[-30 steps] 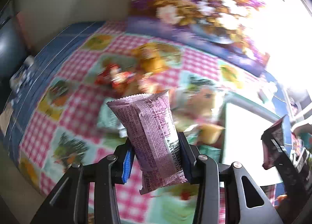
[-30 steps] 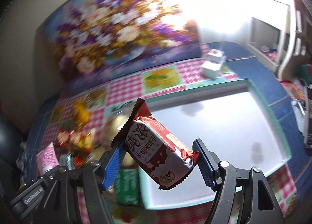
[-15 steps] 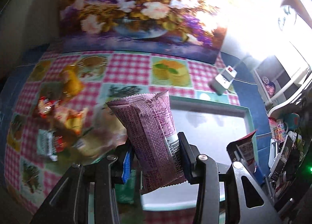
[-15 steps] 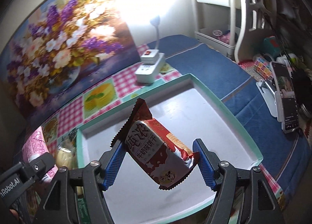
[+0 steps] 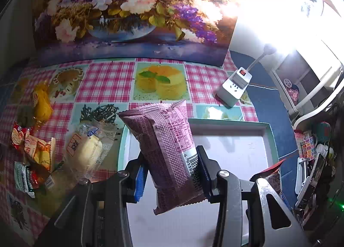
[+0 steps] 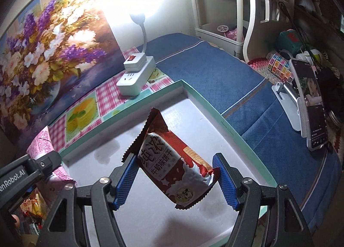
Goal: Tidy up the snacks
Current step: 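Carry both packs over the white tray and open both grippers, then return both grippers to the pile and close the right gripper on the green pack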
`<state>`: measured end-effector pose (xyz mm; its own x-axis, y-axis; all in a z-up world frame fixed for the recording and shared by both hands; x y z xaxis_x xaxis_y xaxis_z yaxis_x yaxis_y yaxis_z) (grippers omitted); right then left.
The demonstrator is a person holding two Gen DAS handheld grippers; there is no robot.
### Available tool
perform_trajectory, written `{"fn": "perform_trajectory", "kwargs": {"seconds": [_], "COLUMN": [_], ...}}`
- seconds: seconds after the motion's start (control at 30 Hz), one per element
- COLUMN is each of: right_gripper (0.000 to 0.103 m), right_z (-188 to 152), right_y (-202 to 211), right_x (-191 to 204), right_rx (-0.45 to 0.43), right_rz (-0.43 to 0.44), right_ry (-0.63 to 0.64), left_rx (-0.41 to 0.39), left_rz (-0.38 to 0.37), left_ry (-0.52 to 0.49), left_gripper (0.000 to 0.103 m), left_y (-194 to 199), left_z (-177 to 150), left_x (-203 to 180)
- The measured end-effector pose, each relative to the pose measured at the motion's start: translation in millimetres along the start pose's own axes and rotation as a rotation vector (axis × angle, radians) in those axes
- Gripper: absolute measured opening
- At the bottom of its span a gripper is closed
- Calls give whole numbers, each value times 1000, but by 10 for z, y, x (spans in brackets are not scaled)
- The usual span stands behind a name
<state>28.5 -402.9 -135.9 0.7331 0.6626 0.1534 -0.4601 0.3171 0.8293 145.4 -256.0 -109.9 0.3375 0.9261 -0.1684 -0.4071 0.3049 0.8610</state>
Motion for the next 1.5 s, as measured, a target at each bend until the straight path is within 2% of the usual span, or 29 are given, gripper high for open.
{"fn": "perform_trajectory", "kwargs": {"seconds": [0.2,0.33,0.43,0.53,0.63,0.7,0.83,0.9,0.97,1.2,1.33,1.5], "right_gripper": [74,74,75,75,78,84,86,95,103,103,103,103], "right_z": [-56,-66,-82,-94,-97,-104,-118,-133,-147,-234,-297,-382], "right_y": [-40,-30,-48,-54,-42,-33,1,25,65,197,305,474], "right_x": [-2,9,32,75,129,159,195,218,242,364,506,760], "right_rx": [19,21,30,27,19,14,5,0,-12,-11,-8,-7], "right_rz": [-2,-1,0,7,20,29,38,46,55,82,97,166], "right_ry": [7,16,30,53,80,90,105,111,117,151,212,246], "left_rx": [31,27,35,44,52,54,47,39,30,-23,-42,-39], "left_rz": [-6,0,8,39,69,79,108,123,134,222,259,311], "left_ry": [33,49,54,63,86,103,124,134,145,179,228,289], "left_gripper": [48,59,64,71,81,81,81,83,99,100,100,100], "left_y": [-48,2,25,23,16,21,54,81,111,290,400,517], "left_z": [-45,-38,-53,-73,-95,-108,-147,-168,-182,-230,-293,-433], "left_x": [69,130,179,270,393,466,620,704,786,1155,1388,1718]}}
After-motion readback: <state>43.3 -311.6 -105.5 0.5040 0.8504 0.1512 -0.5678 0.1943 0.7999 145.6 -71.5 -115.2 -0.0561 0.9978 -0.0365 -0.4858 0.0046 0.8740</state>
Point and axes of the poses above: each gripper's, at about its wrist camera, not at the fingertips, and y roughly against the way its jaws point, x to its left, z to its top, the point moved 9 cm from there along -y, roughly the way its jaws point, and after that the axes turned 1 degree about -x, right-handed, at the moved point
